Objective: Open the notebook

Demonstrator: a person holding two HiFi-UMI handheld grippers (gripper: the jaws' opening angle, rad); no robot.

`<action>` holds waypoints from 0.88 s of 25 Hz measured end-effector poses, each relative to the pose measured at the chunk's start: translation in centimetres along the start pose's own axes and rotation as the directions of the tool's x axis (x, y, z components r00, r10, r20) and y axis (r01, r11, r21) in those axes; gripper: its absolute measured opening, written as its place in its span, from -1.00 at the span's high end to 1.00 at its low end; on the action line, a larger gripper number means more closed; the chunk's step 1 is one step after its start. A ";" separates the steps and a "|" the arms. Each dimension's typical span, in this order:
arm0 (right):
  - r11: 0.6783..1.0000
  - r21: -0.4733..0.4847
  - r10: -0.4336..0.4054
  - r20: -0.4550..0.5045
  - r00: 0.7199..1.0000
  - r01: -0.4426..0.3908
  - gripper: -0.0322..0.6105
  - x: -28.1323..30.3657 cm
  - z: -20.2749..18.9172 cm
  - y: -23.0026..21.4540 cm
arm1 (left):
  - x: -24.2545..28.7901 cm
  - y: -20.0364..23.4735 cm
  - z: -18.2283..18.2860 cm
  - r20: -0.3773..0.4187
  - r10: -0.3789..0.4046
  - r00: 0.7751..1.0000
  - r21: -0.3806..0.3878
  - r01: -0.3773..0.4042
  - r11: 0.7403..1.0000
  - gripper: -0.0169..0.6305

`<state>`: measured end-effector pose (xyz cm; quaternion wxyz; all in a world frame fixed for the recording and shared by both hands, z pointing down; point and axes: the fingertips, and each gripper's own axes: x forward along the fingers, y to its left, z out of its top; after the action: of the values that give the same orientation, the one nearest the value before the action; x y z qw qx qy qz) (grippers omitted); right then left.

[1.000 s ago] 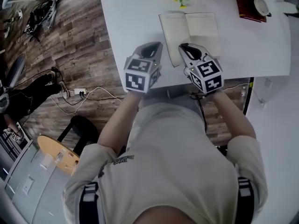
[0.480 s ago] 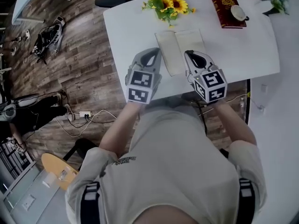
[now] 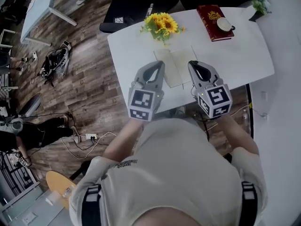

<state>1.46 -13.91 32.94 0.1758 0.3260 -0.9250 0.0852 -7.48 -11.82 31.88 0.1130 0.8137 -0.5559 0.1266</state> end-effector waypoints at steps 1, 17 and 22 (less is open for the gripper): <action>1.000 -0.005 -0.015 0.022 1.000 0.015 0.89 -0.6 0.6 -0.2 | -0.2 -0.3 0.6 0.018 -0.002 1.000 0.007 0.002 1.000 0.91; 0.990 -0.005 -0.137 0.276 0.951 0.144 0.89 -7.3 4.4 -0.8 | -2.2 -5.4 6.0 0.260 -0.015 0.966 0.080 -0.006 0.997 0.91; 0.989 0.021 -0.146 0.310 0.940 0.147 0.89 -7.9 4.6 -0.3 | -2.3 -6.1 6.0 0.276 -0.021 0.961 0.081 -0.001 0.997 0.91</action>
<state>6.19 -10.89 25.65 0.0345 0.4029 -0.9144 0.0184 -2.07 -9.56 25.21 0.0019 0.8301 -0.5566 0.0332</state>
